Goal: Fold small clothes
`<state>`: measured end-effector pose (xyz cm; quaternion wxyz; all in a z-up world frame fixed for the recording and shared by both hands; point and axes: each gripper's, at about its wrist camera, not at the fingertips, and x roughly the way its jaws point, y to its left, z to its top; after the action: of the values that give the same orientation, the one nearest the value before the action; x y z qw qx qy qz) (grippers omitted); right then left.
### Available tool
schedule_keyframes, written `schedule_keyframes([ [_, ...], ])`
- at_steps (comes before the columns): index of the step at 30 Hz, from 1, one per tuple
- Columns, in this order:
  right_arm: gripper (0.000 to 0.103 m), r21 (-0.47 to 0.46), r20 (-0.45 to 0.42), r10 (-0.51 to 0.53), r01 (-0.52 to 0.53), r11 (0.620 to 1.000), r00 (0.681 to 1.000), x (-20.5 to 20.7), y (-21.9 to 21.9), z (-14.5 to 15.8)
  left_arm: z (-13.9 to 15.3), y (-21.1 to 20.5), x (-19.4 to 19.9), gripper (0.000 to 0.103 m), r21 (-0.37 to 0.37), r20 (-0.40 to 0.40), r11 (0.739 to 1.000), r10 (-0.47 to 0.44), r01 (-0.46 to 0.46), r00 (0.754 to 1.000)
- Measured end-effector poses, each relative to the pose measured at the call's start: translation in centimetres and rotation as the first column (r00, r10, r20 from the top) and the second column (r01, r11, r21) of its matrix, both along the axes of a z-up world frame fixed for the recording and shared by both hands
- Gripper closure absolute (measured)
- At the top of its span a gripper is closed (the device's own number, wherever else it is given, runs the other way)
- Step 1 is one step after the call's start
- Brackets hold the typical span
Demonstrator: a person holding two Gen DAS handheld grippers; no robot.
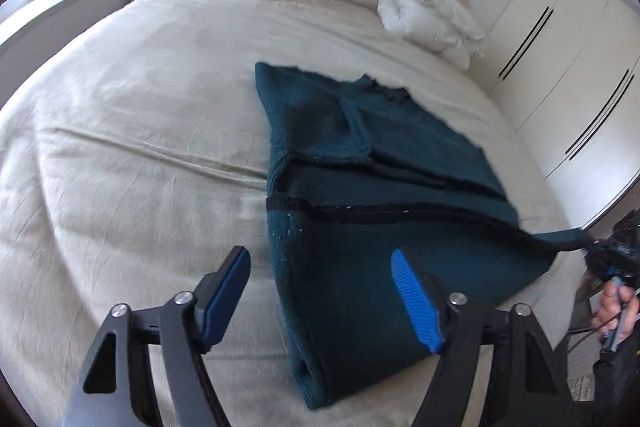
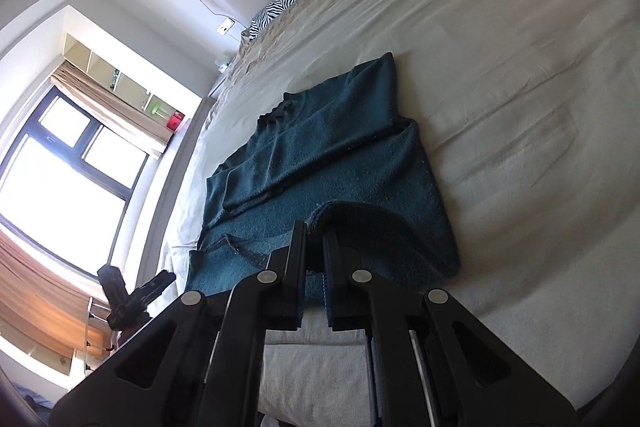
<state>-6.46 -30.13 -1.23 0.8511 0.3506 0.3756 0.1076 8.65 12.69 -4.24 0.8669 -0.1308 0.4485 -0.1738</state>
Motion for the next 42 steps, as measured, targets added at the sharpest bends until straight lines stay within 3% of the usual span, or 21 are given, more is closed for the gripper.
schedule_keyframes([
  [2,0.097,-0.009,0.005,0.005,-0.005,1.000,1.000,0.1,0.2,0.0,-1.1,-0.2,1.0,0.042,0.013,-0.049,1.000,0.021,-0.020,0.999],
  [5,0.097,-0.020,0.006,0.012,-0.011,1.000,1.000,0.3,0.5,0.0,-1.4,0.0,1.6,0.048,0.003,-0.052,0.999,0.037,-0.037,0.998],
  [7,0.097,-0.019,0.005,0.012,-0.012,1.000,1.000,0.5,0.5,0.0,-1.7,0.2,2.0,0.062,0.010,-0.060,0.998,0.055,-0.054,0.997],
  [9,0.097,-0.018,0.001,0.007,-0.007,1.000,1.000,0.6,0.5,-0.1,-1.8,0.2,2.5,0.084,0.021,-0.064,0.998,0.060,-0.058,0.996],
  [12,0.097,-0.015,-0.004,0.001,-0.001,1.000,1.000,0.7,0.4,-0.2,-1.4,-0.2,2.4,0.094,0.070,-0.040,0.996,0.051,-0.048,0.998],
  [20,0.097,-0.023,-0.001,-0.016,0.016,1.000,1.000,0.8,0.3,0.2,1.6,-1.6,0.7,0.096,0.181,0.094,0.982,0.040,-0.056,0.995],
  [31,0.097,-0.042,0.020,-0.066,0.067,0.997,0.998,1.6,-0.8,1.5,5.2,-3.6,-2.4,0.096,0.342,0.288,0.932,0.018,-0.120,0.958],
  [37,0.097,-0.064,0.017,-0.071,0.072,0.995,0.997,1.8,-0.7,1.5,5.7,-3.5,-5.2,0.096,0.273,0.379,0.955,0.005,-0.117,0.926],
  [42,0.097,-0.061,0.003,-0.078,0.078,0.995,0.997,1.4,-0.8,0.7,5.7,-4.1,-7.8,0.096,0.278,0.431,0.956,-0.039,-0.091,0.901],
])
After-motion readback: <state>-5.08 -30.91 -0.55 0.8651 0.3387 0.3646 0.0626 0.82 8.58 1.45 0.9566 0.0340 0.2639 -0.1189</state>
